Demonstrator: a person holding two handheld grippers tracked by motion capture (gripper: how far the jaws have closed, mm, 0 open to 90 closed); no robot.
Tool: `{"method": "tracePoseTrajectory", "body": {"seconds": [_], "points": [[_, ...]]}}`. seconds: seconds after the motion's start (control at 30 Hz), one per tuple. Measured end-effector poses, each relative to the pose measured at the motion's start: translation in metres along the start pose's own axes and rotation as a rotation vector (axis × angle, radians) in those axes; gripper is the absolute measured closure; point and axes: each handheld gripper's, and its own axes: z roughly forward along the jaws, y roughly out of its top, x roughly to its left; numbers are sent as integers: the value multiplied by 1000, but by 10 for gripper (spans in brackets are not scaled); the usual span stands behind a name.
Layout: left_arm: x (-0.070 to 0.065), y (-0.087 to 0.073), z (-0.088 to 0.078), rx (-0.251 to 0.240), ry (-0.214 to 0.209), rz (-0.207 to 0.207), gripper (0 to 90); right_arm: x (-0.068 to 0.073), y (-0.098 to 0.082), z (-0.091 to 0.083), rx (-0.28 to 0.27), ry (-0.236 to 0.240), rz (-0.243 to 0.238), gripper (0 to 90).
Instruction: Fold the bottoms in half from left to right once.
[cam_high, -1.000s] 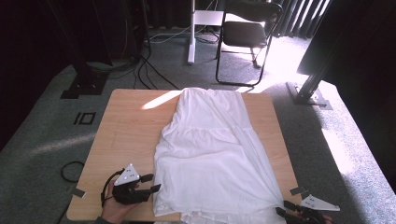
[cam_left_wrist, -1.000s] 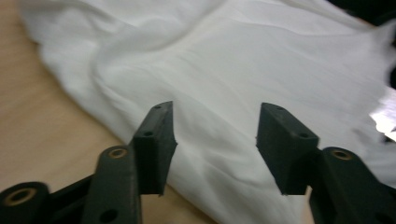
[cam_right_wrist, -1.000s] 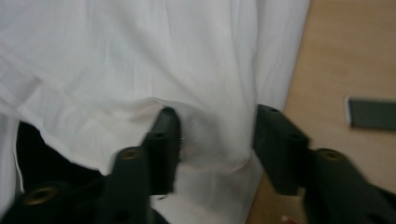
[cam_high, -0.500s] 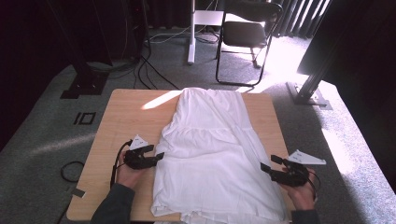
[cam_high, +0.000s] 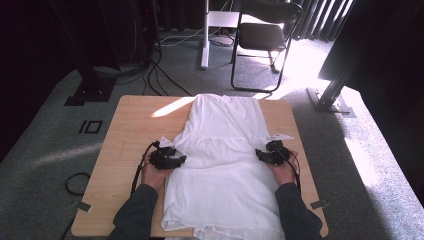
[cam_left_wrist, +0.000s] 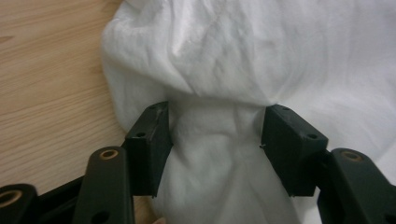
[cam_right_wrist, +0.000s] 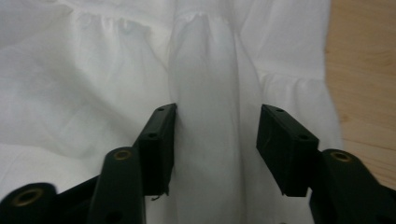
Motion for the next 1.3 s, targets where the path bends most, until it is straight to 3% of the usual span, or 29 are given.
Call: {"method": "tracePoseTrajectory", "body": {"seconds": [0.03, 0.07, 0.1, 0.13, 0.17, 0.23, 0.27, 0.4, 0.5, 0.63, 0.77, 0.87, 1.03, 1.1, 1.13, 1.2, 1.23, 1.27, 1.3], "points": [[-1, 1, 2, 12, 7, -2, 490, -1, 0, 2, 14, -2, -6, 570], [-1, 1, 3, 24, 19, 16, 581, -1, 0, 4, 31, -41, -25, 693], [-1, 1, 2, 24, 21, 18, 685, -6, 1, 2, 31, -103, -23, 754], [-1, 0, 0, 23, 12, 14, 746, -12, 1, 0, 18, -113, 14, 808], [-1, 0, -1, 21, 9, 17, 810, -24, 0, -6, -14, -125, 98, 816], [-2, -2, -4, 20, 7, 36, 846, -39, -4, -11, -30, -142, 175, 869], [-2, -3, -5, 20, 8, 41, 858, -46, -7, -9, -17, -128, 196, 878], [-1, -8, -8, 35, 12, 51, 884, -45, -18, 3, 44, -140, 136, 884], [1, -14, -18, 35, 29, 71, 889, -44, -22, 2, 33, -131, 144, 882], [2, -34, -40, 19, 17, 63, 889, -37, -31, -6, 33, -115, 116, 869], [-8, -57, -62, 2, 9, 67, 889, -24, -48, -21, 21, -76, 119, 854], [-22, -77, -78, 20, 5, 106, 889, -14, -63, -34, 15, -62, 101, 854], [-27, -102, -100, 20, -42, 69, 886, -1, -90, -59, 9, -17, 119, 874], [-25, -104, -108, -16, -30, 50, 837, 2, -97, -67, 22, 24, 132, 876], [-22, -103, -112, -56, -21, 37, 750, 2, -98, -70, 35, 29, 134, 868], [-14, -95, -121, -119, 22, 11, 629, 3, -96, -74, 25, 32, 124, 721], [-10, -90, -125, -150, 26, -6, 613, 2, -91, -77, -1, 35, 125, 655], [-10, -90, -125, -150, 26, -6, 583, 2, -91, -77, -1, 35, 125, 655], [-4, -83, -126, -183, 39, -24, 583, 2, -85, -79, -30, 40, 121, 608]]}}
